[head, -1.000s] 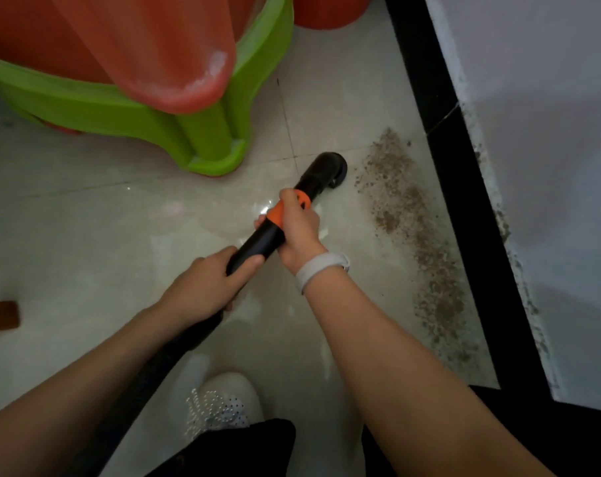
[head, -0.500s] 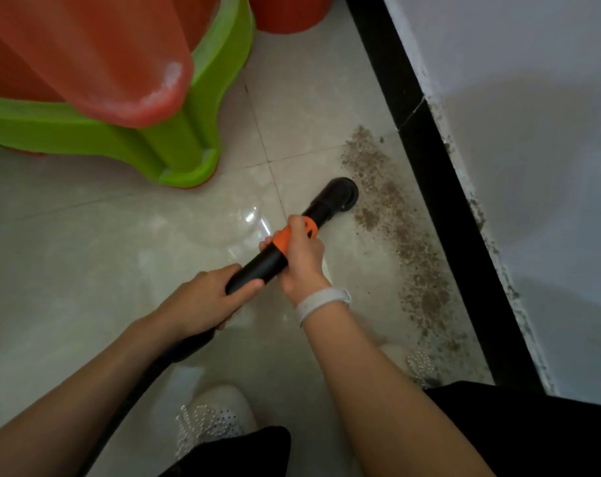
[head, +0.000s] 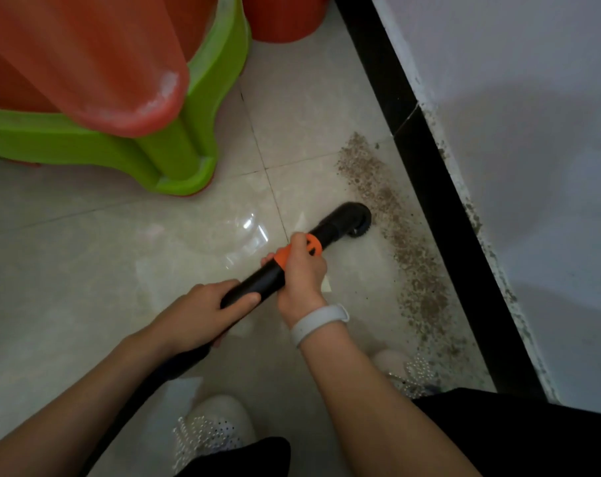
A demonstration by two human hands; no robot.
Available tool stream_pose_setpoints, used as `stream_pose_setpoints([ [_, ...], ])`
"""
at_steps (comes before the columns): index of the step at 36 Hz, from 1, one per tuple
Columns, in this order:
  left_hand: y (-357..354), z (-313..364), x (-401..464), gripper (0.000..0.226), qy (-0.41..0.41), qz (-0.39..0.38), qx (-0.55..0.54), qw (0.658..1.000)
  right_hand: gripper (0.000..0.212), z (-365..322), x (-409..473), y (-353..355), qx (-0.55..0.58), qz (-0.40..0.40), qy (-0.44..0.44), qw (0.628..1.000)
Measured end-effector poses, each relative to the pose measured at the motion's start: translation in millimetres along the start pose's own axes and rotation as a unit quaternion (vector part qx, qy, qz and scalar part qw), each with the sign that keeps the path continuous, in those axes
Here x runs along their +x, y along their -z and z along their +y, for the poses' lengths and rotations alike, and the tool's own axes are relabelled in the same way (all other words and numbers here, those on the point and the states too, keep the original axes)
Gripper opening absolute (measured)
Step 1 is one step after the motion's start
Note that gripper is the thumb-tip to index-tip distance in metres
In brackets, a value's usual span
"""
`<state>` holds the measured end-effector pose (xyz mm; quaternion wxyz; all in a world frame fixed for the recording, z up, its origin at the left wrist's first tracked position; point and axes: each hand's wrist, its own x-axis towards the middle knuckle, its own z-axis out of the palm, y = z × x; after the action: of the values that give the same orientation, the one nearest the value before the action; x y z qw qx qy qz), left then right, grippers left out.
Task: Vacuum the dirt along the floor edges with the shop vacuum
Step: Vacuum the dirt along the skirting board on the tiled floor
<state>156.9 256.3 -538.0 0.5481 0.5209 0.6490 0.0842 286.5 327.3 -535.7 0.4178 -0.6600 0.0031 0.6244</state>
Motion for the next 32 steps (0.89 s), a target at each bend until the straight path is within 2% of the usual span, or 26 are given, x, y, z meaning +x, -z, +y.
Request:
stream_pose_setpoints([
  [2, 6, 1, 4, 0.076, -0.001, 0.046, 0.012, 0.999, 0.024, -5, 6, -16, -0.022, -0.025, 0.006, 0.999],
  [6, 16, 12, 17, 0.062, 0.01, 0.129, 0.039, 0.991, 0.022, -21, 19, -46, -0.054, -0.088, -0.006, 0.995],
  [11, 24, 32, 38, 0.046, 0.003, 0.159, 0.033, 0.987, 0.014, -40, 38, -67, -0.067, -0.138, -0.016, 0.988],
  [20, 12, 43, 52, 0.038, -0.013, 0.099, 0.052, 0.994, 0.011, -50, 52, -39, -0.013, -0.134, -0.029, 0.99],
  [27, -5, 34, 43, 0.037, -0.015, 0.01, 0.039, 0.999, 0.014, -34, 46, -1, 0.026, -0.108, -0.017, 0.994],
  [32, -10, 32, 36, 0.031, -0.03, -0.046, 0.076, 0.996, 0.015, -22, 35, 22, 0.069, -0.074, -0.004, 0.995],
])
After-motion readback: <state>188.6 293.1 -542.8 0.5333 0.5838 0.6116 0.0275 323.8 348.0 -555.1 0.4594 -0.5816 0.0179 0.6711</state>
